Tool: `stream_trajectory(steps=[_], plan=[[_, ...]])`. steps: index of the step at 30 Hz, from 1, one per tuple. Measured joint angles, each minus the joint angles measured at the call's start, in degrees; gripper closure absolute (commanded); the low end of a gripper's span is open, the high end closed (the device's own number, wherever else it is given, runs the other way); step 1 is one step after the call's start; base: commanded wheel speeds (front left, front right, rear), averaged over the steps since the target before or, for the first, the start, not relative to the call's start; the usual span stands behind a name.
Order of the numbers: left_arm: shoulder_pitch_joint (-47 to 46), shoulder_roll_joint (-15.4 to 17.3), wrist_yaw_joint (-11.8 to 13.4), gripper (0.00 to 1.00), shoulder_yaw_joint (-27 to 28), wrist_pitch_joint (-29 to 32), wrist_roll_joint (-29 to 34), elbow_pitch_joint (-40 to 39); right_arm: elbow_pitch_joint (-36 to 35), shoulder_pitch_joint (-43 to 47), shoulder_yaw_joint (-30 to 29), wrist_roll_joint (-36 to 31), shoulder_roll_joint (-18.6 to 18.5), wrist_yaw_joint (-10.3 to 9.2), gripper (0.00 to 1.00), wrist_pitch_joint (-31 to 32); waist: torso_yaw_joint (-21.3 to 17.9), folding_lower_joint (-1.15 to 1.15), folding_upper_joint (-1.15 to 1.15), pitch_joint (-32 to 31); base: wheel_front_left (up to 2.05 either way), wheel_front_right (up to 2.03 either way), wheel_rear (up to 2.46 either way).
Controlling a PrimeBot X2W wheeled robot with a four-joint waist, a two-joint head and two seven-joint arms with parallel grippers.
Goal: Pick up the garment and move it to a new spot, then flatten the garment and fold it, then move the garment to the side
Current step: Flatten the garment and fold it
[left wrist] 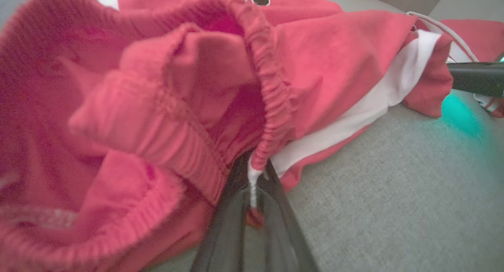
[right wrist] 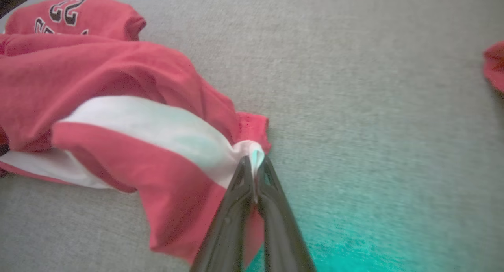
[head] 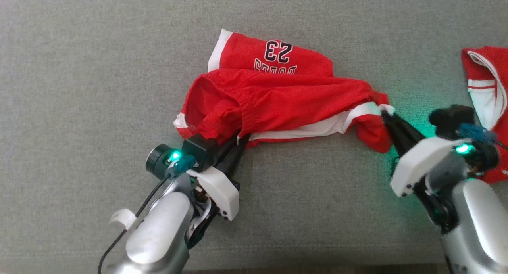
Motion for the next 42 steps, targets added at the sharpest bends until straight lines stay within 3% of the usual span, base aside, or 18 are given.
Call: stream_trajectory(steps=[8, 15, 19, 31, 38, 42], plan=[[0.54, 0.83, 2.35, 1.0, 1.36, -2.52, -0.99, -2.77, -6.83, 5.82, -7.21, -2.7, 1.0, 0.0, 1.0, -6.75, -0.43, 0.0, 0.0, -2.3, 0.0, 0.0, 0.0], [2.28, 4.09, 4.03, 1.0, 5.01, -2.91, -3.07, -14.97, -15.4, 6.91, -11.36, -2.99, 0.4, 0.0, 1.0, -11.54, -0.61, 0.0, 0.0, -5.8, 0.0, 0.0, 0.0], [2.85, 6.2, 4.07, 1.0, 7.3, -0.14, -4.87, -23.83, -20.5, 6.84, -12.84, -2.99, -1.49, 0.0, 1.0, -12.66, -0.4, 0.0, 0.0, -8.46, 0.0, 0.0, 0.0], [-4.66, 10.48, 5.03, 1.0, 13.19, 9.42, -7.8, -42.76, -35.24, 0.52, -15.94, -1.05, -9.04, 0.0, 1.0, -9.64, -0.67, 0.0, 0.0, -17.53, 0.0, 0.0, 0.0], [-5.43, 11.07, 5.6, 1.0, 13.49, 13.23, -9.51, -44.5, -35.65, -1.01, -16.99, 3.91, -11.41, 0.0, 1.0, -5.89, -1.61, 0.0, 0.0, -20.42, 0.0, 0.0, 0.0], [-6.1, 10.56, 5.37, 1.0, 13.39, 14.17, -12.11, -41.54, -32.68, -2.46, -16.27, 6.21, -11.6, 0.0, 1.0, -5.25, -1.45, 0.0, 0.0, -19.52, 0.0, 0.0, 0.0]])
